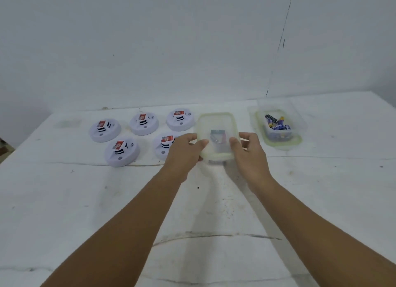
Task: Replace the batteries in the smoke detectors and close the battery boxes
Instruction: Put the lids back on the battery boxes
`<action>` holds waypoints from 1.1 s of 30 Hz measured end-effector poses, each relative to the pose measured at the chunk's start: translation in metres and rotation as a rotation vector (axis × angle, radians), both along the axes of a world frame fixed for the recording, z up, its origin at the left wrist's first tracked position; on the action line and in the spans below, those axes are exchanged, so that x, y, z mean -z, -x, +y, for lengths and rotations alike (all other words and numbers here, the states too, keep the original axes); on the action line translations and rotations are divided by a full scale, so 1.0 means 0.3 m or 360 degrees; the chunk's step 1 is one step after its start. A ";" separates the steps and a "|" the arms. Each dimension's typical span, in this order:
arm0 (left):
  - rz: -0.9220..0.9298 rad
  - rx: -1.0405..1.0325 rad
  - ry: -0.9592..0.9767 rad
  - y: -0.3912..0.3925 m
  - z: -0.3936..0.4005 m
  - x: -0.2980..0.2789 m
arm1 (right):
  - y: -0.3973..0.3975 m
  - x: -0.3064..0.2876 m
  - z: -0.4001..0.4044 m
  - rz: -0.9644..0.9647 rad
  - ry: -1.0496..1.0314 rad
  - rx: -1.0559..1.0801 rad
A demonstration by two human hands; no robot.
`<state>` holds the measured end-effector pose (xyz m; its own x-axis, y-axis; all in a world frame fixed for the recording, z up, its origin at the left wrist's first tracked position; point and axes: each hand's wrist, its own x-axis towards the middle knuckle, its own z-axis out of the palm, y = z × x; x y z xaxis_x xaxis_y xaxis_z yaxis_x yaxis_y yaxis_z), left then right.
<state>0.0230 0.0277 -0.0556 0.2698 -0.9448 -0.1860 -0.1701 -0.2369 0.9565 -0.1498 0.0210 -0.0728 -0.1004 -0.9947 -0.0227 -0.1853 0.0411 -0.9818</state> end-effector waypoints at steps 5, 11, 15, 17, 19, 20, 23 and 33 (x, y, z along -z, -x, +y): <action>-0.0021 -0.0004 0.0013 0.007 -0.125 0.000 | -0.013 0.011 -0.123 -0.0012 0.0007 0.0051; 0.0034 0.0015 -0.0030 0.013 -0.204 -0.012 | -0.020 0.010 -0.197 0.0028 0.0017 0.0114; 0.0007 0.0026 -0.0043 0.018 -0.223 -0.011 | -0.022 0.009 -0.202 0.0030 0.0034 0.0125; -0.0066 0.0023 -0.0026 0.021 -0.217 -0.016 | -0.019 0.002 -0.198 0.0109 0.0057 0.0096; -0.0308 0.0022 -0.0003 0.025 -0.196 -0.029 | -0.003 0.001 -0.183 0.0287 0.0130 0.0083; -0.0516 0.0012 0.0018 0.023 -0.181 -0.032 | 0.006 0.003 -0.167 0.0378 0.0185 0.0091; -0.0904 -0.0124 0.0253 0.042 -0.120 -0.027 | 0.057 0.017 -0.114 0.0658 0.0507 0.0174; -0.1119 0.0490 0.0724 0.270 0.060 -0.032 | 0.270 -0.009 -0.127 0.1935 0.0343 0.0186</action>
